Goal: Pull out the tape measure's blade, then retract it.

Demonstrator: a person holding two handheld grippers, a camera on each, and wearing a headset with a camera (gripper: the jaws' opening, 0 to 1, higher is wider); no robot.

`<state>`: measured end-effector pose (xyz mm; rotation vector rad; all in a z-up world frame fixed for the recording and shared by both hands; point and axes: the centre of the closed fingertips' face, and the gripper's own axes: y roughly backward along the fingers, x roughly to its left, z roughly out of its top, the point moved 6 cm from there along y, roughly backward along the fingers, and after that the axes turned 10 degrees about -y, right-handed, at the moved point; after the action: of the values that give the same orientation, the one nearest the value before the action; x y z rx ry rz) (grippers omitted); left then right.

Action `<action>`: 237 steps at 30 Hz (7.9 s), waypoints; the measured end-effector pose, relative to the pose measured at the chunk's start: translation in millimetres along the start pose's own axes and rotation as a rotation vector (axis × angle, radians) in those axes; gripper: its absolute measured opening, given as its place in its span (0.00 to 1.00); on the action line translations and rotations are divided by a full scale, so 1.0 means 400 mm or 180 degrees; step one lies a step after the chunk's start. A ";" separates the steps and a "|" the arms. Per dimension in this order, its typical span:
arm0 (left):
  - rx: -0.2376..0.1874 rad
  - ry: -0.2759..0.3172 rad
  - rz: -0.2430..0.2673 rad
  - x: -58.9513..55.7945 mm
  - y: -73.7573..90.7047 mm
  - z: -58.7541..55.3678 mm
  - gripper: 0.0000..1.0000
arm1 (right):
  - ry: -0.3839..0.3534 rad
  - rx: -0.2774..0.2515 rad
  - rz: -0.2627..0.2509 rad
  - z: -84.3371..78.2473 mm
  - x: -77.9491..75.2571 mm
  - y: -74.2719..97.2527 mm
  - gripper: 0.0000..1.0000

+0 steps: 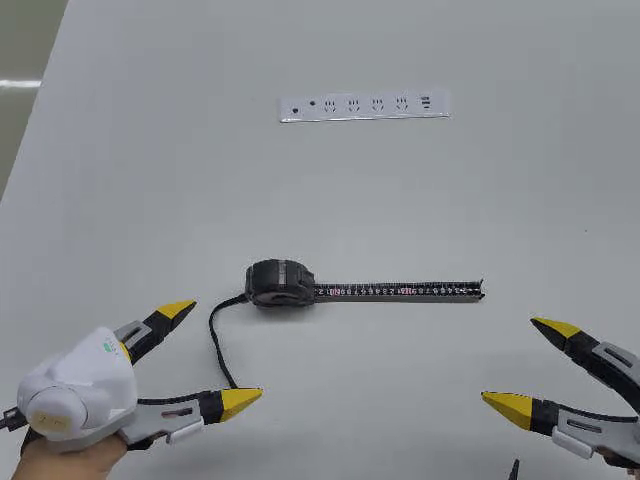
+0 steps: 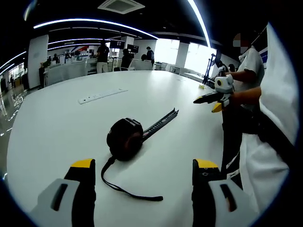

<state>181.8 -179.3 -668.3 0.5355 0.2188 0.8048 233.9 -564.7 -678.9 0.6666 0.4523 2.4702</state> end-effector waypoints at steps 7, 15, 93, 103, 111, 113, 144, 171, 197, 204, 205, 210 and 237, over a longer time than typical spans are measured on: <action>0.0045 -0.0102 -0.0109 0.008 -0.004 0.006 0.82 | 0.0088 0.0069 0.0083 0.009 -0.009 -0.012 0.73; 0.0080 -0.0189 -0.0225 0.023 -0.013 0.006 0.81 | 0.0146 0.0144 0.0167 0.007 -0.026 -0.014 0.72; 0.0271 0.0746 0.0699 0.034 -0.184 0.028 0.89 | 0.0085 0.0153 0.0143 0.034 -0.101 -0.144 0.72; 0.0288 0.1031 0.0928 0.036 -0.208 0.025 0.92 | 0.0073 0.0136 0.0116 0.037 -0.105 -0.154 0.71; 0.0298 0.1142 0.1123 0.043 -0.223 0.031 0.93 | 0.0046 0.0135 0.0104 0.034 -0.111 -0.162 0.71; 0.0256 0.1226 0.1178 0.045 -0.225 0.034 0.94 | 0.0044 0.0138 0.0106 0.034 -0.111 -0.164 0.71; 0.0313 0.1445 0.1578 0.052 -0.269 0.039 0.86 | 0.0048 0.0224 0.0187 0.022 -0.144 -0.201 0.69; 0.0332 0.1675 0.1633 0.050 -0.285 0.038 0.69 | 0.0204 0.0375 0.0355 -0.002 -0.172 -0.230 0.55; 0.0412 0.1726 0.1681 0.060 -0.297 0.027 0.63 | 0.0425 0.0433 0.0456 0.004 -0.207 -0.245 0.36; 0.0433 0.1734 0.1684 0.060 -0.299 0.028 0.63 | 0.0594 0.0478 0.0528 0.007 -0.222 -0.246 0.25; 0.0434 0.1735 0.1683 0.060 -0.299 0.028 0.63 | 0.0600 0.0488 0.0557 0.009 -0.225 -0.245 0.23; 0.0456 0.1734 0.1679 0.059 -0.301 0.028 0.64 | 0.0596 0.0488 0.0722 0.009 -0.231 -0.243 0.21; 0.0485 0.1710 0.1674 0.061 -0.301 0.026 0.61 | 0.0858 0.0562 0.1056 0.022 -0.197 -0.250 0.15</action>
<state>277.5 -233.9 -723.1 0.5170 0.6549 1.4499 337.4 -528.4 -744.3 0.5105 0.7193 2.8759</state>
